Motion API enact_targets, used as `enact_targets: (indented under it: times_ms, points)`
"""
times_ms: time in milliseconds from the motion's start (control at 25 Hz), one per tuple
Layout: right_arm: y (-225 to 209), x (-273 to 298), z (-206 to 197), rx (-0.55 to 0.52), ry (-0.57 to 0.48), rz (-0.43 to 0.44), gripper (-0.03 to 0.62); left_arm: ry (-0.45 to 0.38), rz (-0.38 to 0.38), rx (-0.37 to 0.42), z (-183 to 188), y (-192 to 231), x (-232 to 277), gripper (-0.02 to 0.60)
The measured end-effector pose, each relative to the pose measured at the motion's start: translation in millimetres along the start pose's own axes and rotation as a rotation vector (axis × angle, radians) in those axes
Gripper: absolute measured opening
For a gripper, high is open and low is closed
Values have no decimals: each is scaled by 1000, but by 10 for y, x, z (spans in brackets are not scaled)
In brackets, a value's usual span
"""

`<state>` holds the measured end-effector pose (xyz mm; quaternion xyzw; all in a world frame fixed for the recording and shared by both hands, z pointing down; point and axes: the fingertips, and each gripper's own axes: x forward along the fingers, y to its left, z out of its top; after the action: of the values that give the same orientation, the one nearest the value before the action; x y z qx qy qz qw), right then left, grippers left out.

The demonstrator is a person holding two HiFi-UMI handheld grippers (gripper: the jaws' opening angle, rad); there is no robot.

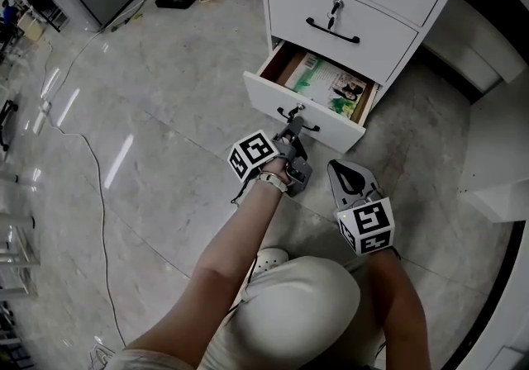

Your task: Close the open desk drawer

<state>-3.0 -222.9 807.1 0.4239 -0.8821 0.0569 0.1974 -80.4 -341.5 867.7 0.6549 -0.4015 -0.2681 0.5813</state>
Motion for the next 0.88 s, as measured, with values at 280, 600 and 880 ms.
enact_targets:
  times_ms: [280,600,880]
  points:
    - [-30,12,10,14,-5,0,11,-23,7,-9,12,-7,17,38]
    - [-48,86,-57,19,12,7,11,-25,16,-11,44,-5,109,38]
    - [-150,73,-118,29,28,-12,11,-10,28,-6,89,-40,316,37]
